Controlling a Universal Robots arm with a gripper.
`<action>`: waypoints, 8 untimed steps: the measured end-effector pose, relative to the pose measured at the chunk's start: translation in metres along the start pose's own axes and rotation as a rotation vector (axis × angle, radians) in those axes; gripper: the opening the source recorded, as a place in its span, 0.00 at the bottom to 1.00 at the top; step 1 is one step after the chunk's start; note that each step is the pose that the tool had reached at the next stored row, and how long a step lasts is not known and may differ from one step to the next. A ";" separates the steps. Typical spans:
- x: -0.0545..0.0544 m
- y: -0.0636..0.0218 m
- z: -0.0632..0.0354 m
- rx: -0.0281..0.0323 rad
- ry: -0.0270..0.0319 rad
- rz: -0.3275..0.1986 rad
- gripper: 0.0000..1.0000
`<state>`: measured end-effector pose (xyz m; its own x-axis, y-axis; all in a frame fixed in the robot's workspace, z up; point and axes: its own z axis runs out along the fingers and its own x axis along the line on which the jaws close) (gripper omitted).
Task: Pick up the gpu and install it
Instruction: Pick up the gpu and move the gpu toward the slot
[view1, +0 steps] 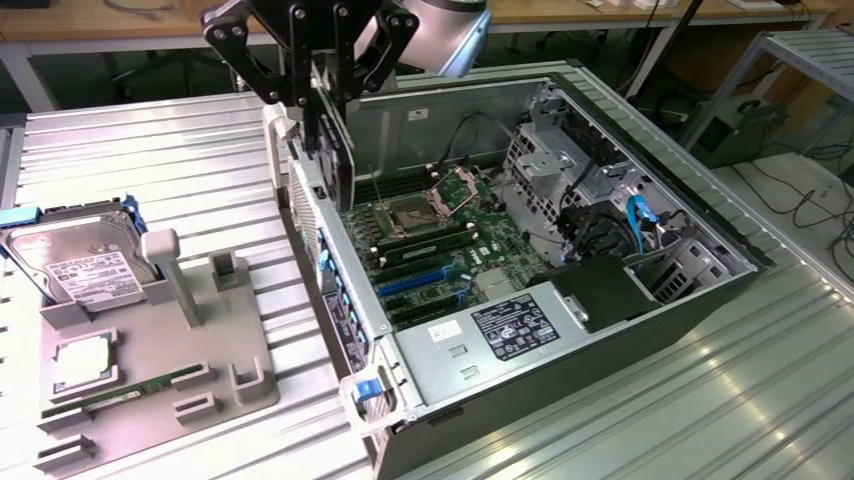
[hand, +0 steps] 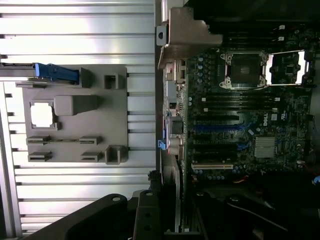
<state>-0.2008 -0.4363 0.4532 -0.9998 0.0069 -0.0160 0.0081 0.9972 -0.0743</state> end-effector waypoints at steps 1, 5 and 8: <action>-0.002 0.0000 0.0000 0.0001 0.0001 0.000 0.27; -0.009 0.0001 0.0002 0.0000 0.0000 0.000 0.27; -0.013 0.0001 0.0003 0.0001 0.0000 0.000 0.27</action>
<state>-0.1878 -0.4363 0.4531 -0.9998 0.0068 -0.0160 0.0080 0.9972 -0.0744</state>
